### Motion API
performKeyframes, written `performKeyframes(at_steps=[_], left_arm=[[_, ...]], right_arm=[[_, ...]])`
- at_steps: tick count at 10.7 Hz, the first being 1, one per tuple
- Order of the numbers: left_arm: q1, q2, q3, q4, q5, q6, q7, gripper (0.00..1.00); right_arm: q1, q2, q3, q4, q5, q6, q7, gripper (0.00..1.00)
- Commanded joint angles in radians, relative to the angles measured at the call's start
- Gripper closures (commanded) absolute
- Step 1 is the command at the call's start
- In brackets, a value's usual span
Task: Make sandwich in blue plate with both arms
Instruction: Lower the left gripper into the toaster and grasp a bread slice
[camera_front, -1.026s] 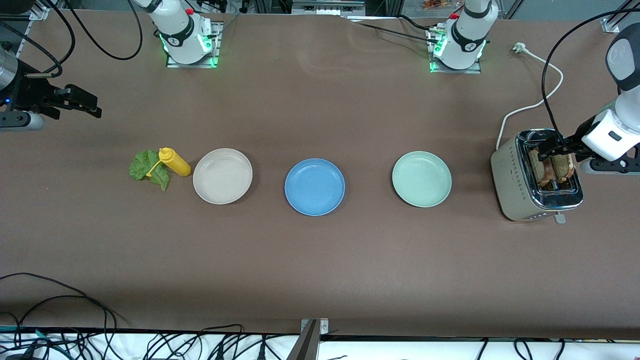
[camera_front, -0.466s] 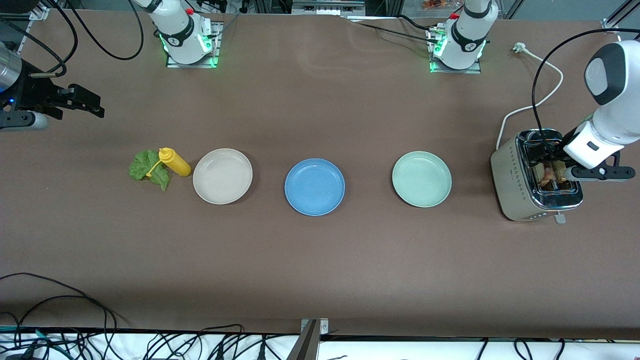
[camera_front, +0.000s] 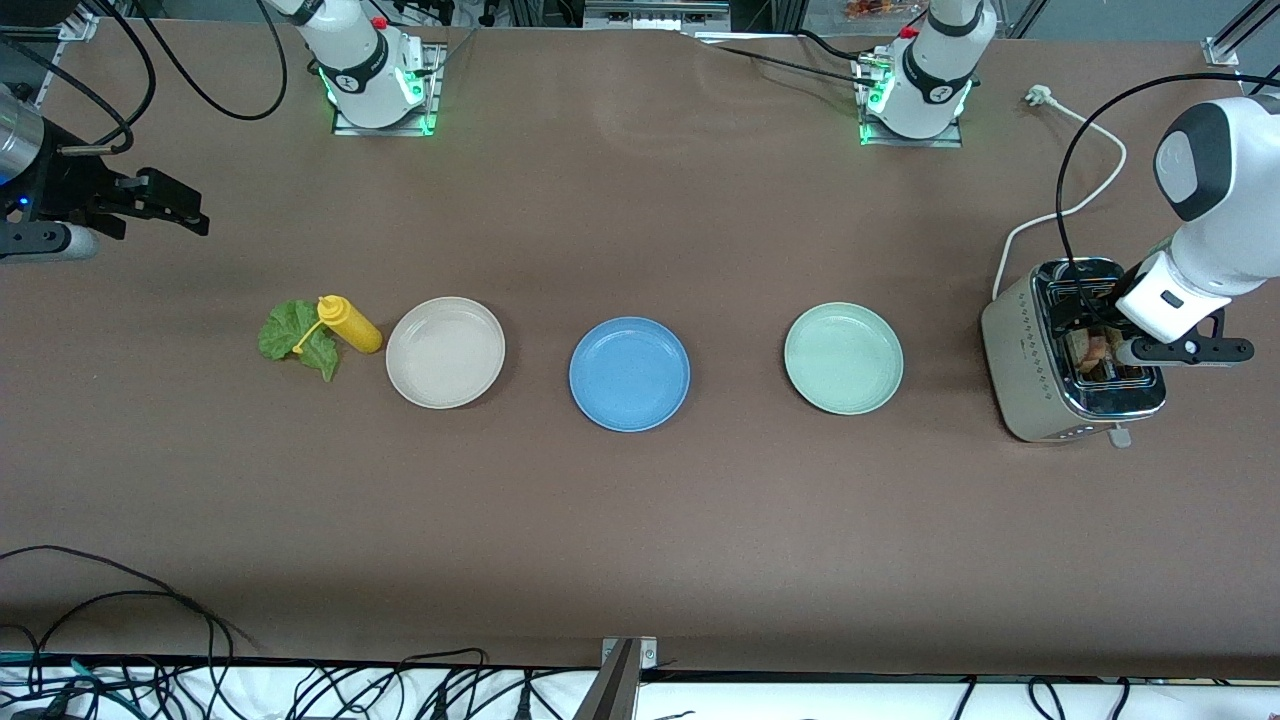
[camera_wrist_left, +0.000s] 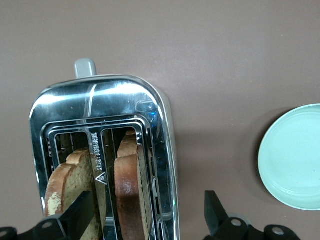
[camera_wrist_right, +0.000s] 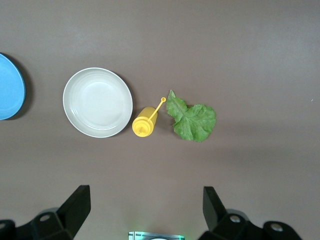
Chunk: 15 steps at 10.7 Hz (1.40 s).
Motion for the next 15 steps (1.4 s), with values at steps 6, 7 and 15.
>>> performKeyframes(at_steps=[6,7,15], left_arm=[[0.006,0.034,0.017,-0.006,0.020,0.041,0.008,0.38],[0.006,0.033,0.017,-0.006,0.020,0.040,0.008,0.46],[0.006,0.023,0.017,-0.003,0.022,0.032,0.018,1.00]], right_arm=[[0.002,-0.011,0.004,0.005,-0.010,-0.018,0.013,0.00],[0.002,-0.011,0.004,0.005,-0.010,-0.017,0.013,0.00],[0.002,-0.011,0.004,0.005,-0.008,-0.018,0.013,0.00]])
